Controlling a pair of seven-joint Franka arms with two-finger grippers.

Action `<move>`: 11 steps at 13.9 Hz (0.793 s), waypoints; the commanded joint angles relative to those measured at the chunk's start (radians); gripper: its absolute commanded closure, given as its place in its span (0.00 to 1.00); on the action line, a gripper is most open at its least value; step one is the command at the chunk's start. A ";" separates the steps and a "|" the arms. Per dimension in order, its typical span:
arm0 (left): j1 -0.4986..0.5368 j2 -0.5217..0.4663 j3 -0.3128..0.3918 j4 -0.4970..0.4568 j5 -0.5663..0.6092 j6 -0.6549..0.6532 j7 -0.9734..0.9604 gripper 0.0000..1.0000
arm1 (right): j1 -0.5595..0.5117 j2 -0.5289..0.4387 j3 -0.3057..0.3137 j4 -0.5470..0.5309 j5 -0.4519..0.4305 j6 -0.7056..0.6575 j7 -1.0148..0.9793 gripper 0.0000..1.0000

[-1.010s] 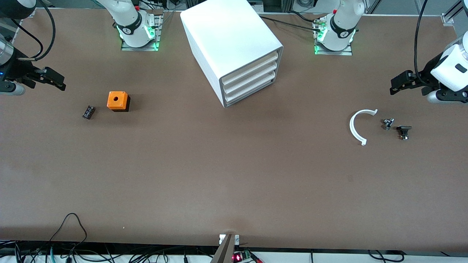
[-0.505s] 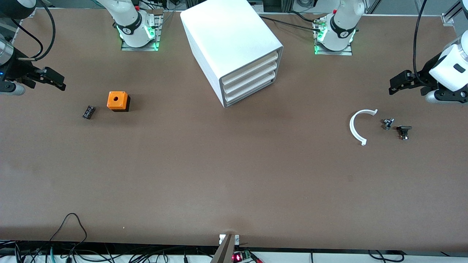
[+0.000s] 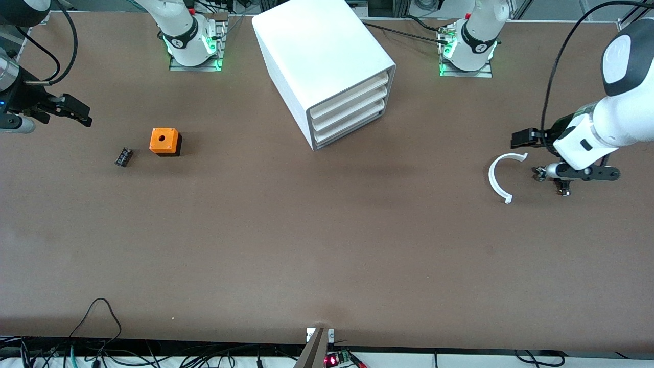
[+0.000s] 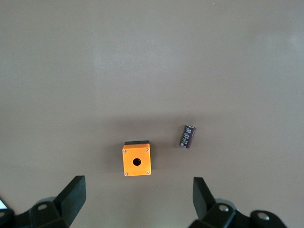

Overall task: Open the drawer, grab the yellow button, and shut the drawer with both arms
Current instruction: 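Reach the left gripper to the white cabinet's drawer handle and grasp it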

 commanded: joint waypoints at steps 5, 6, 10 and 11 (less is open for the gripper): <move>0.048 0.167 -0.001 -0.098 -0.462 -0.082 0.221 0.00 | -0.005 -0.019 0.003 -0.016 0.017 -0.002 -0.001 0.00; 0.023 0.178 -0.003 -0.153 -0.534 -0.075 0.221 0.00 | -0.005 -0.019 0.003 -0.018 0.019 -0.002 -0.001 0.00; -0.022 0.218 -0.110 -0.294 -0.726 -0.049 0.235 0.00 | -0.005 -0.019 0.003 -0.016 0.019 0.000 -0.001 0.00; -0.025 0.219 -0.157 -0.322 -0.746 -0.015 0.235 0.00 | -0.005 -0.019 0.003 -0.016 0.019 0.001 -0.001 0.00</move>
